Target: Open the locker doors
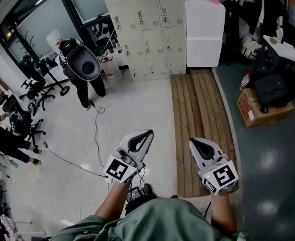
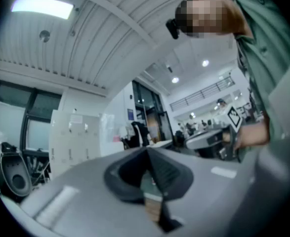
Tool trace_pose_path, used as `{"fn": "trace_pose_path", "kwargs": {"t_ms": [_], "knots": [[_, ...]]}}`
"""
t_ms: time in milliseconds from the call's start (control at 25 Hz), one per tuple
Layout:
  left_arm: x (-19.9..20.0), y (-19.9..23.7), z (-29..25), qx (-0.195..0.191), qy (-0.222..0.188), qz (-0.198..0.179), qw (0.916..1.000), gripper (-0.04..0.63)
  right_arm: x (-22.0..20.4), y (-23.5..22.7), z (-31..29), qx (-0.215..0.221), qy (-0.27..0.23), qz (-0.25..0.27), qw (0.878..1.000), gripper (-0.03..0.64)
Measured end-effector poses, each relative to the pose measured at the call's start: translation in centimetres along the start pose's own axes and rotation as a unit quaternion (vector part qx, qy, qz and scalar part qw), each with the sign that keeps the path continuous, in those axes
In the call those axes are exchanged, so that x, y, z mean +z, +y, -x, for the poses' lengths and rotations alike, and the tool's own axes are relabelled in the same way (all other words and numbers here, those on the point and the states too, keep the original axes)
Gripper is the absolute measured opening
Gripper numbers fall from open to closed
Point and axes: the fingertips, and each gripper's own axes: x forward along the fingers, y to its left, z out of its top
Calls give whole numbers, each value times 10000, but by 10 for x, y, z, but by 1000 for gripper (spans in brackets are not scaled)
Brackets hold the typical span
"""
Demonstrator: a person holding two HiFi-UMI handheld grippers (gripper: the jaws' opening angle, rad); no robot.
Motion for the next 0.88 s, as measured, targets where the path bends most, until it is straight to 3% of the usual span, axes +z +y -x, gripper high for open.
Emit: {"fn": "trace_pose_path", "kwargs": {"t_ms": [880], "knots": [[-17,97,26,-164,-97,133,9997,0,6,8,-88,-416,-105,-187,9989,2]]}}
